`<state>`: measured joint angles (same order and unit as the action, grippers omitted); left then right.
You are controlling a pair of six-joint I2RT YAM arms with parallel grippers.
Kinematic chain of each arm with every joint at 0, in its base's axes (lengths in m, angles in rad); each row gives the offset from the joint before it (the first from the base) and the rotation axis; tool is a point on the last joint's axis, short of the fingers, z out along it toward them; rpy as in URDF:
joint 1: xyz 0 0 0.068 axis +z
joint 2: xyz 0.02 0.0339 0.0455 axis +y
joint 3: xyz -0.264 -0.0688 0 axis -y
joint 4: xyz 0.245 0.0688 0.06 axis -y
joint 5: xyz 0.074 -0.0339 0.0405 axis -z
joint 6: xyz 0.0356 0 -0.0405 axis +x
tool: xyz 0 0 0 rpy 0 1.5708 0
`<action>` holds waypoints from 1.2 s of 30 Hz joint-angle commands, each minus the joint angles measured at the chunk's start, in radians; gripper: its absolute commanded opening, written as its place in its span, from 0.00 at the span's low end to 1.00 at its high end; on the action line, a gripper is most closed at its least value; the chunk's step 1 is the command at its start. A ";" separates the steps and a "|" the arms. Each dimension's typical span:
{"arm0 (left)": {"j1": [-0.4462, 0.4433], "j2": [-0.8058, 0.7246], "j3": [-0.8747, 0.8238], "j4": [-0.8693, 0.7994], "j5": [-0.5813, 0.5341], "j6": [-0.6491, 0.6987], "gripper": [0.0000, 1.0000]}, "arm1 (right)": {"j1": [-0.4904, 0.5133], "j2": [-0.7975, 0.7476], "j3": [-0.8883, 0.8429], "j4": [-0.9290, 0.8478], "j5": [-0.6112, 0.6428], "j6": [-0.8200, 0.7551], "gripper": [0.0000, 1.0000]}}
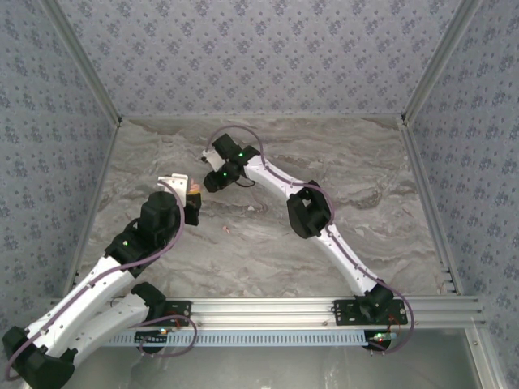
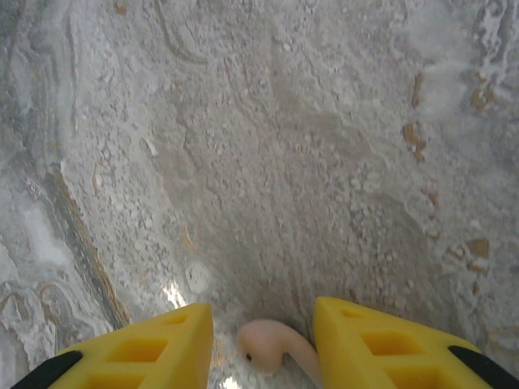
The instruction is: Insert the wireless bluetooth earbuds into the charging case
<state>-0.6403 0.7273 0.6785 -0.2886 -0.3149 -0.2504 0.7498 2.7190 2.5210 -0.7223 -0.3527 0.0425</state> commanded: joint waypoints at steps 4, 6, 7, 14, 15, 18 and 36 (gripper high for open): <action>0.011 0.005 0.033 0.017 0.005 0.011 0.18 | 0.026 -0.098 -0.133 -0.137 0.072 -0.044 0.40; 0.011 0.012 0.036 0.016 0.010 0.008 0.18 | 0.032 -0.105 -0.135 -0.145 0.079 -0.050 0.41; 0.010 0.012 0.038 0.016 0.012 0.007 0.18 | 0.034 -0.105 -0.135 -0.146 0.089 -0.050 0.40; 0.010 0.016 0.043 0.016 0.022 0.002 0.18 | 0.034 -0.105 -0.122 -0.121 0.147 -0.013 0.39; 0.010 0.017 0.044 0.014 0.021 0.003 0.18 | 0.036 -0.105 -0.118 -0.118 0.158 -0.010 0.39; 0.010 0.018 0.047 0.015 0.021 0.006 0.18 | 0.040 -0.100 -0.110 -0.099 0.194 -0.001 0.35; 0.010 0.015 0.048 0.001 0.013 0.010 0.18 | 0.062 -0.016 -0.076 -0.122 0.237 -0.071 0.29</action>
<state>-0.6350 0.7483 0.6914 -0.2893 -0.3031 -0.2508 0.7990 2.6408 2.4283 -0.7990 -0.1284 0.0013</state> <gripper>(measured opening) 0.189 0.285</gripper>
